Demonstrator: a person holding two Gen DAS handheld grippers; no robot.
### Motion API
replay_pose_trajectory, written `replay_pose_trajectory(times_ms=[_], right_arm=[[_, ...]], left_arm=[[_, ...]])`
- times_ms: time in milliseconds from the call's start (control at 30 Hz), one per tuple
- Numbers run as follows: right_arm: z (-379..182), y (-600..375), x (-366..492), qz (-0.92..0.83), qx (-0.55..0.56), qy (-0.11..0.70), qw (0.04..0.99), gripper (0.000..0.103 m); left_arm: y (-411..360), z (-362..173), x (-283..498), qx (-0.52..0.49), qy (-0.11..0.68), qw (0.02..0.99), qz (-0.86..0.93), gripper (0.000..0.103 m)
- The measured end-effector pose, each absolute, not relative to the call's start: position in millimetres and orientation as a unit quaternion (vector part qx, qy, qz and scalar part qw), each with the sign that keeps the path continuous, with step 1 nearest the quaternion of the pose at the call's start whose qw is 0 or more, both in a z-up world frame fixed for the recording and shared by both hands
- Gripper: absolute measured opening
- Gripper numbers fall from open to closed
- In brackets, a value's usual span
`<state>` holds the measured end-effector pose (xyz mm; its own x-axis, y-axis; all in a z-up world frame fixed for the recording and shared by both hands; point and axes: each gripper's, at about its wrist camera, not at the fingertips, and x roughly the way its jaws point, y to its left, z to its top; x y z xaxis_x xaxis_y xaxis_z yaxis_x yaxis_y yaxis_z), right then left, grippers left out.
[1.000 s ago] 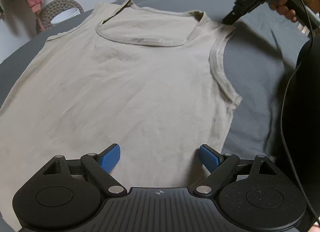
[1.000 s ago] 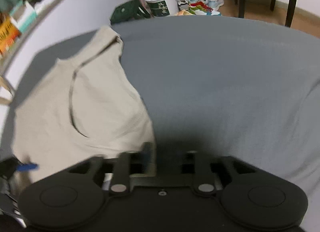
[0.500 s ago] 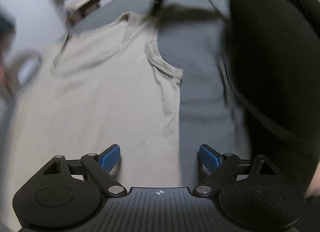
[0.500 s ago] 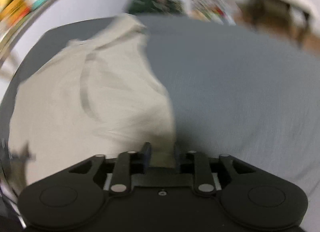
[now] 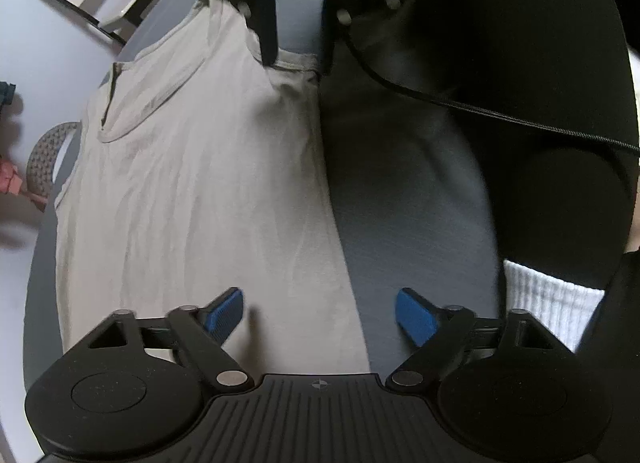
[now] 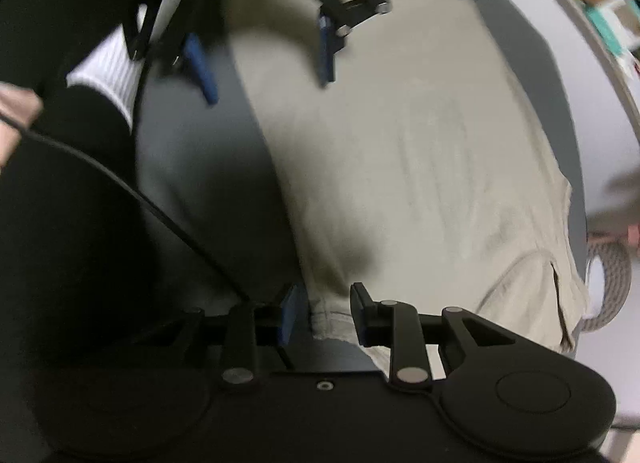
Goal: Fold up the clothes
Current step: 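Grasp the shirt shoulder with the right gripper while the left gripper grasps the hem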
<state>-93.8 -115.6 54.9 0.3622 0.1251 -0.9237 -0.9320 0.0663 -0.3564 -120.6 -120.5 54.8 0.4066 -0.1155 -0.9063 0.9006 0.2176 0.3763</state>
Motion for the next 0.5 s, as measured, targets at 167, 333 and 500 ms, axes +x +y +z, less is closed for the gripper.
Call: replay_pose_trajectory(times_ms=[167, 333, 500], right_arm=[[43.9, -113.6, -88.9, 0.408, -0.530, 0.396, 0.630, 0.027], [46.7, -117.7, -86.7, 0.393, -0.516, 0.390, 0.654, 0.004], [69.5, -122.8, -80.8, 0.381, -0.482, 0.372, 0.696, 0.003]], left_arm=[[-119.2, 55.2, -117.5, 0.478, 0.415, 0.671, -0.386, 0.060], [-112.3, 57.2, -111.1, 0.442, 0.440, 0.675, -0.395, 0.052], [-104.9, 57.8, -109.4, 0.431, 0.442, 0.682, -0.392, 0.052]])
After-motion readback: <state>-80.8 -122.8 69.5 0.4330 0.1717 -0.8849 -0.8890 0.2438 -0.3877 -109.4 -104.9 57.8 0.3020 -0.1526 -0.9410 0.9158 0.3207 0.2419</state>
